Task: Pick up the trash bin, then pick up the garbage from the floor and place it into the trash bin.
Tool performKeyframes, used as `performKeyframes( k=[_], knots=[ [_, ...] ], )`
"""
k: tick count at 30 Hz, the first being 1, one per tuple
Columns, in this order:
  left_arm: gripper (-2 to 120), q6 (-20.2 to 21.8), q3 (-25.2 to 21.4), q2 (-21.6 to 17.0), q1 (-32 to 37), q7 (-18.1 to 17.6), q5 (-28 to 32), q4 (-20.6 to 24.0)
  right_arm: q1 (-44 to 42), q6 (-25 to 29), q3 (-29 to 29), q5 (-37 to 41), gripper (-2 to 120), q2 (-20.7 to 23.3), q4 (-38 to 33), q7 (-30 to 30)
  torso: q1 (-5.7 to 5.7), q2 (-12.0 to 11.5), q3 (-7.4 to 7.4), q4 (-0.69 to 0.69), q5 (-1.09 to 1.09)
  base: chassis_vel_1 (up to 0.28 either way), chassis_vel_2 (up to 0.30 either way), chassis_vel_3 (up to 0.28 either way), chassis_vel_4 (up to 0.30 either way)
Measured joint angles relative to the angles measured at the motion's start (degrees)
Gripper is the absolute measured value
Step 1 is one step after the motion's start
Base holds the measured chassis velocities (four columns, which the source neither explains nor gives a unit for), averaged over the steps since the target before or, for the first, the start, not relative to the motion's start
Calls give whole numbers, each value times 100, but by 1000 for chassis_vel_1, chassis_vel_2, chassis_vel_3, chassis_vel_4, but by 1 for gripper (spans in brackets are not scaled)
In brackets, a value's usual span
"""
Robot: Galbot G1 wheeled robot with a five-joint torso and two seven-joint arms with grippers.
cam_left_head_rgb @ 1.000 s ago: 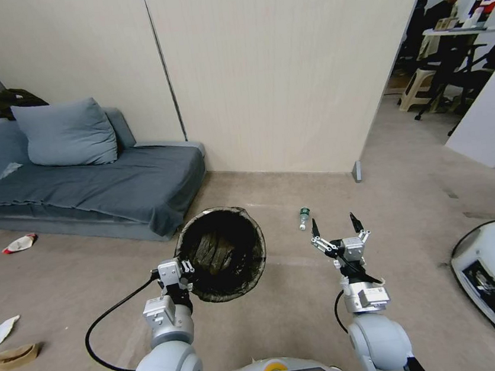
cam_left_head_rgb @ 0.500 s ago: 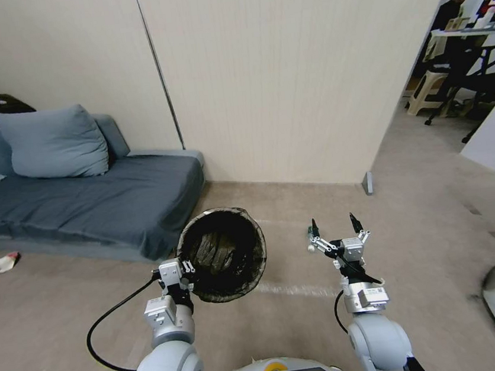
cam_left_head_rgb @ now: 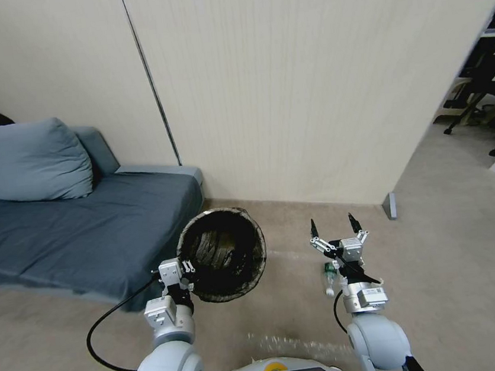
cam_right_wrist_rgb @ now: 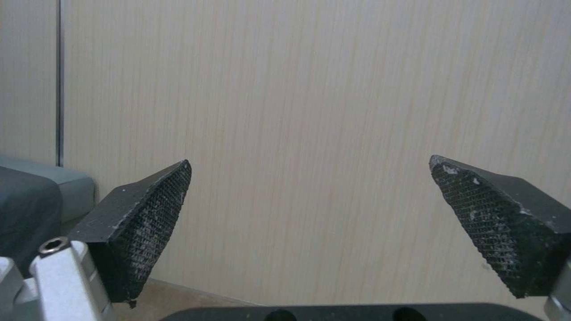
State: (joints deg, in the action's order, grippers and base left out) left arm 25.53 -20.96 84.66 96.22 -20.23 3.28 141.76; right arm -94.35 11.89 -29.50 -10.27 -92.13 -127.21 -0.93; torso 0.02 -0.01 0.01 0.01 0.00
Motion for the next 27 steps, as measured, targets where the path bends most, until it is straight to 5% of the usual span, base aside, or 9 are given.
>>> performKeyframes(
  k=[19, 27],
  knots=[
    [0, 4, 136, -40, 25, -8, 23, -4, -37, -58, -4, -144, 100, 0, 8, -47, -2, 0, -2, -1, 0, 9, -12, -4, 1],
    [0, -7, 216, -48, 96, -10, -14, 20, 46, -720, -58, -9, 100, 0, 158, -381, -2, 0, -2, -1, 0, 0, 0, 0, 0]
  ],
)
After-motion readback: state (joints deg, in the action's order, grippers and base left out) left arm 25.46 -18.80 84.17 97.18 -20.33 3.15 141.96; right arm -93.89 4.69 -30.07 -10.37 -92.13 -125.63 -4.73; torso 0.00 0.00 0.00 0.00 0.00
